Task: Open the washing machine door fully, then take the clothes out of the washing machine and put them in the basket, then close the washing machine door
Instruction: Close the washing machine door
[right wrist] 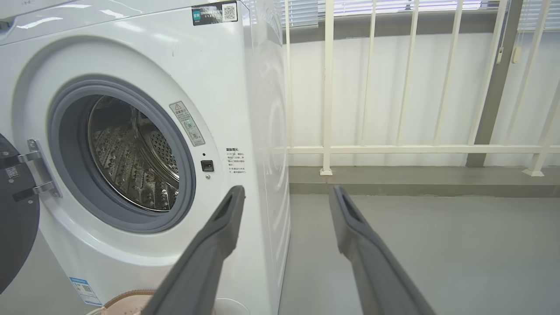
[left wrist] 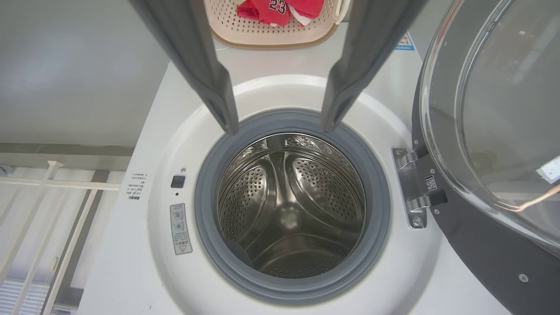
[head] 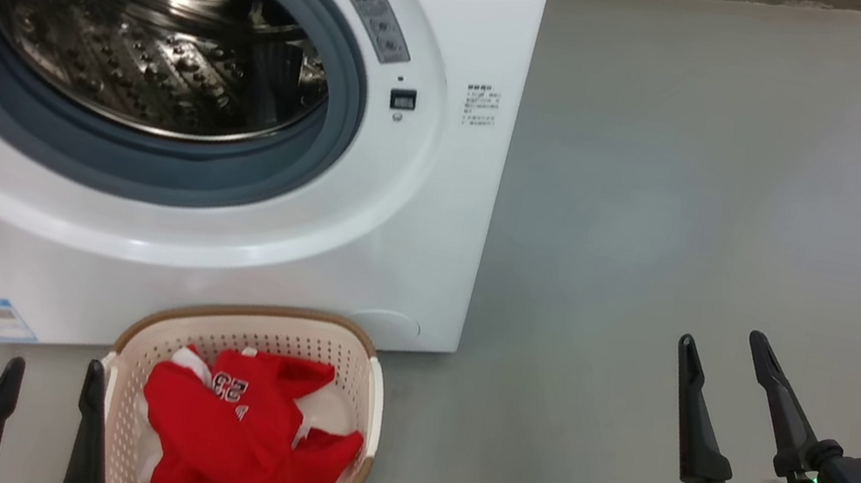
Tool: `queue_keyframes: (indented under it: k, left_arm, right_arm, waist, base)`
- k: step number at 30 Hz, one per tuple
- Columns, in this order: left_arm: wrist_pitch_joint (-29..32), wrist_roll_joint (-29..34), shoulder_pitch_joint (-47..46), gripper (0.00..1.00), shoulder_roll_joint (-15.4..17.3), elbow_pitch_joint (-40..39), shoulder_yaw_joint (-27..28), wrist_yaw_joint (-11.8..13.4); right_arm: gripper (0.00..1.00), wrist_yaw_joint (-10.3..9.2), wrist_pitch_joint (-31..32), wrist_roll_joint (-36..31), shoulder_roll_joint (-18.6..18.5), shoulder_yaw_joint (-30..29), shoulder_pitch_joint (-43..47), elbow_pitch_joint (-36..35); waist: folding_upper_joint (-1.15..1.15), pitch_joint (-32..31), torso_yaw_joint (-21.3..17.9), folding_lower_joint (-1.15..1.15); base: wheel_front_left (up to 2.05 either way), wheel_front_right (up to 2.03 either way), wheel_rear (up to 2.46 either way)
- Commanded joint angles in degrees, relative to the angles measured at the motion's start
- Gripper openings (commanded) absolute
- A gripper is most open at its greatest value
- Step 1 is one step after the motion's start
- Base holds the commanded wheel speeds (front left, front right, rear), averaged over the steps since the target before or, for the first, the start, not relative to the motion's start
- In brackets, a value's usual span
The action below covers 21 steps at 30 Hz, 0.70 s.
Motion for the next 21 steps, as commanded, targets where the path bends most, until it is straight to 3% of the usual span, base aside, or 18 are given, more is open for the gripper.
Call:
queue_keyframes:
  k: [1,10,21]
  left_arm:
    - [0.0,0.0,-0.9,1.00,0.8,-1.7,1.5,0.4]
    - [0.2,0.2,-0.9,1.00,1.6,-2.1,0.6,-0.1]
    - [-0.1,0.4,-1.1,1.00,1.7,-2.6,0.0,0.6]
  right_arm:
    - [1.00,0.28,-0.4,0.6,-0.1,1.6,-0.4,-1.3]
    - [1.00,0.28,-0.4,0.6,-0.1,1.9,-0.3,-1.3]
    - [1.00,0.28,-0.4,0.5,-0.1,2.0,-0.6,-1.1]
  waist:
    - [0.00,0.0,0.1,0.00]
    - [0.00,0.3,0.5,0.00]
    - [0.00,0.8,0.5,0.00]
  base:
    - [-2.08,2.08,0.00]
    - [-1.40,1.40,0.00]
    - [-0.21,0.21,0.00]
